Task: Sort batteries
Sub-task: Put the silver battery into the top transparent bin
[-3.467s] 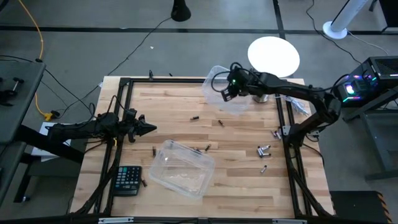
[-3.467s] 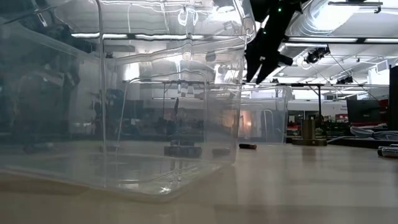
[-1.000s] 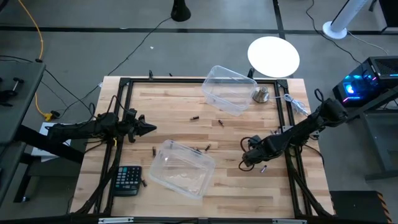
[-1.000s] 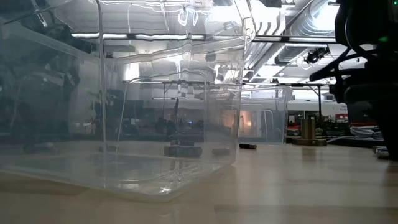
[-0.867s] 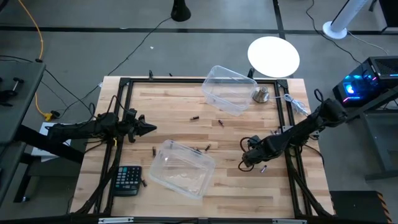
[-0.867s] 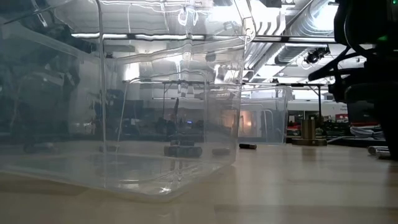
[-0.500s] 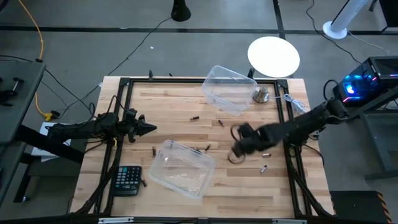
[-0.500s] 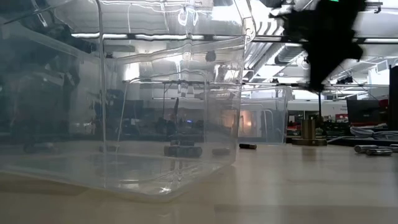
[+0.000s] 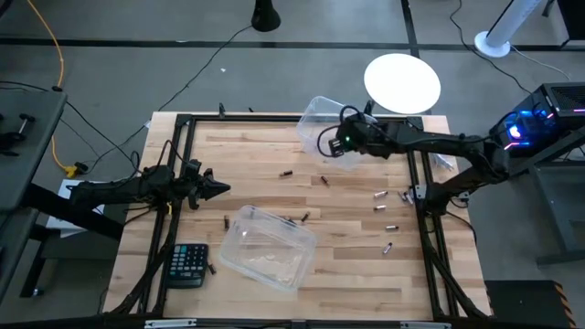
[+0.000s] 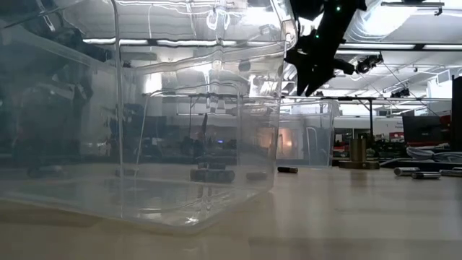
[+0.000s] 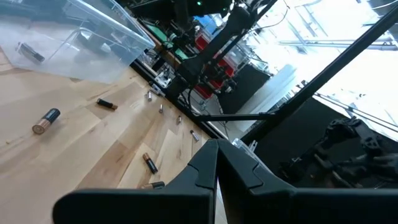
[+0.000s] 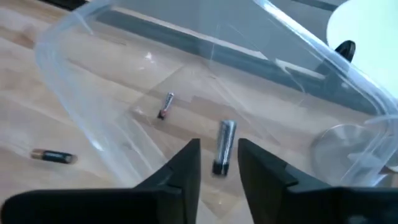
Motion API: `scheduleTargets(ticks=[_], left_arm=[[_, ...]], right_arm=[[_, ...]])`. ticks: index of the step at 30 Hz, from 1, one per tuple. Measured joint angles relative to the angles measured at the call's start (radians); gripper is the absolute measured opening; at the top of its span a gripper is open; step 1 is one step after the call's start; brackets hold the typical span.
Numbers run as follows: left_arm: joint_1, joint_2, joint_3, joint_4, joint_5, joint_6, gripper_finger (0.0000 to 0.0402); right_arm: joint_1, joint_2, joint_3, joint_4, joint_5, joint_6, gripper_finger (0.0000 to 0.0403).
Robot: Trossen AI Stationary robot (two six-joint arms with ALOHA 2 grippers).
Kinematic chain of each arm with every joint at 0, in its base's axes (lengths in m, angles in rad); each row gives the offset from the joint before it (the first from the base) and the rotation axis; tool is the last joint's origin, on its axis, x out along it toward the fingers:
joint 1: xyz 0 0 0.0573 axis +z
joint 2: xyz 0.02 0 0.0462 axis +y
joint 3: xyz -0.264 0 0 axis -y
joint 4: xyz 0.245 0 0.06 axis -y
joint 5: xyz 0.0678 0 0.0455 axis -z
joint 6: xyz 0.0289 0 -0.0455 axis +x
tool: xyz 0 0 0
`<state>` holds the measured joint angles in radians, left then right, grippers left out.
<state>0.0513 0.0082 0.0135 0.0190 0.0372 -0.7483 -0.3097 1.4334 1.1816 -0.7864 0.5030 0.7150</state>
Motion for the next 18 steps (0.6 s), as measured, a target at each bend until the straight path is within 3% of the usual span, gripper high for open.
scheduleTargets(ticks=[6,13,18], left_arm=[[0.0,0.0,0.0,0.0,0.0,0.0,0.0],[0.0,0.0,0.0,0.0,0.0,0.0,0.0],[0.0,0.0,0.0,0.0,0.0,0.0,0.0]], right_arm=[[0.01,-0.013,0.0,-0.046,-0.078,-0.043,0.0153],[0.225,-0.149,0.001,-0.411,-0.037,0.098,0.0172],[0.348,-0.223,-0.063,-0.606,-0.164,0.237,0.0172]])
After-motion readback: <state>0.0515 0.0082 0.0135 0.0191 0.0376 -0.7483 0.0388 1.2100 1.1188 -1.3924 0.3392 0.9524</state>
